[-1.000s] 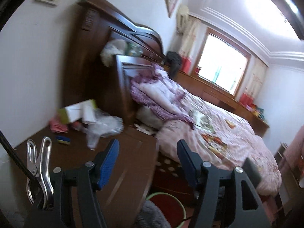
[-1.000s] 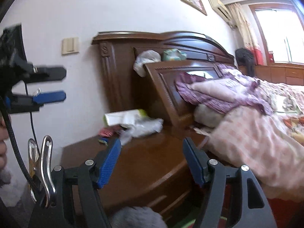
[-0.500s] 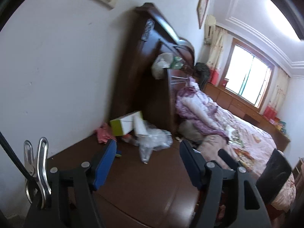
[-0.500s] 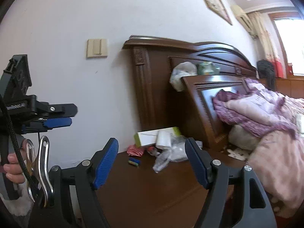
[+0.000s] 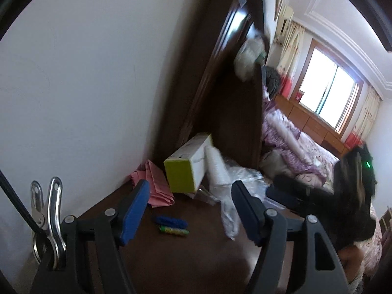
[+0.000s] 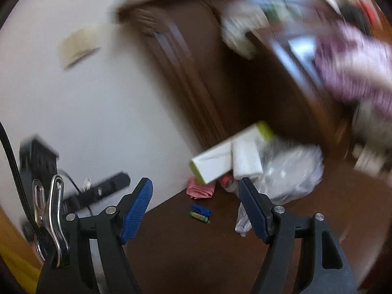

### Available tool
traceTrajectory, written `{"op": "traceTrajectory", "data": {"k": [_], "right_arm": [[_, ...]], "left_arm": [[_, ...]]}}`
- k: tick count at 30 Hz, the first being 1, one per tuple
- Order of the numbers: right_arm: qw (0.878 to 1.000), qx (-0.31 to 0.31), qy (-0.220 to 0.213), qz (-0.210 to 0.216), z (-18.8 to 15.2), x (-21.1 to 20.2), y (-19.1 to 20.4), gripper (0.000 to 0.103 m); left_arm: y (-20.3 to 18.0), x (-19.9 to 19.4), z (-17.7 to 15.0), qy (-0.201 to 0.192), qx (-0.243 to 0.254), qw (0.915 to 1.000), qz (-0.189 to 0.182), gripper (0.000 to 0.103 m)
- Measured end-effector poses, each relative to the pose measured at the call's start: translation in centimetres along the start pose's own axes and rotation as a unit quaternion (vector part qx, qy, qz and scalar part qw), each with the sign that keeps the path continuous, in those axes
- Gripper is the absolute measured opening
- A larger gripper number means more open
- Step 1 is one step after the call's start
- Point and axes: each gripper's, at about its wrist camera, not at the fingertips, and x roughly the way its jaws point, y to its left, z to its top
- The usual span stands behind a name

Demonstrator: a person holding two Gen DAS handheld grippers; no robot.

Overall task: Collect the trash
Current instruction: 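Close the right gripper on the white selfie stick box, then carry the selfie stick box with the right gripper over the red bin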

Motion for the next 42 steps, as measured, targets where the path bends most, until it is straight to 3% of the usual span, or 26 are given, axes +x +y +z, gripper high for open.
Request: {"op": "traceTrajectory", "data": {"k": [2,5,10,13,17,19,24,25,26,31,33,37,42], "right_arm": [[0.997,0.069,0.03,0.021,1.1,2.8,-2.4,0.074],[0.981,0.17,0.077,0.047,2.1,6.8,-5.4,0.075],[0.923,0.347,0.136,0.096,1.3,12.4,-9.5,0.075],[0.908,0.38,0.149,0.096,1.2,14.1,-10.4,0.075],[0.908,0.385,0.147,0.083,1.7,15.5,-10.5,0.075],[0.906,0.389,0.148,0.079,1.8,16.1,-10.7,0.075],[0.892,0.417,0.16,0.069,1.6,17.8,-11.6,0.075],[0.892,0.417,0.155,0.079,1.5,17.9,-11.7,0.069],[0.894,0.413,0.151,0.084,1.5,17.9,-11.6,0.06],[0.909,0.376,0.149,0.097,1.1,16.8,-10.1,0.059],[0.909,0.371,0.154,0.111,0.8,16.4,-9.2,0.059],[0.903,0.369,0.163,0.145,0.4,16.1,-7.5,0.059],[0.92,0.337,0.147,0.138,1.1,14.3,-5.5,0.059]], "left_arm": [[0.9,2.3,0.4,0.014,-0.005,0.9999,-0.005,0.072],[1.9,4.6,0.4,0.024,-0.012,0.9996,-0.003,0.072],[2.2,6.5,0.8,0.025,0.003,0.9993,-0.027,0.073],[2.1,7.3,0.9,0.026,0.008,0.9991,-0.031,0.073],[1.5,7.6,0.8,0.022,0.018,0.9993,-0.026,0.069],[1.1,7.3,0.7,0.013,0.028,0.9994,-0.018,0.044],[0.7,5.9,-0.1,-0.006,0.044,0.9986,-0.029,0.041],[0.8,5.4,-0.3,-0.007,0.044,0.9985,-0.031,0.041],[0.8,5.0,-0.5,-0.009,0.044,0.9985,-0.031,0.041],[0.3,1.7,-1.9,-0.045,0.048,0.9978,-0.008,0.041],[-0.3,0.4,-2.1,-0.068,0.054,0.9962,0.007,0.041],[0.1,-1.4,-2.7,-0.086,0.042,0.9954,-0.002,0.041],[-0.3,-3.4,-2.8,-0.108,0.046,0.9931,-0.005,0.041]]}}
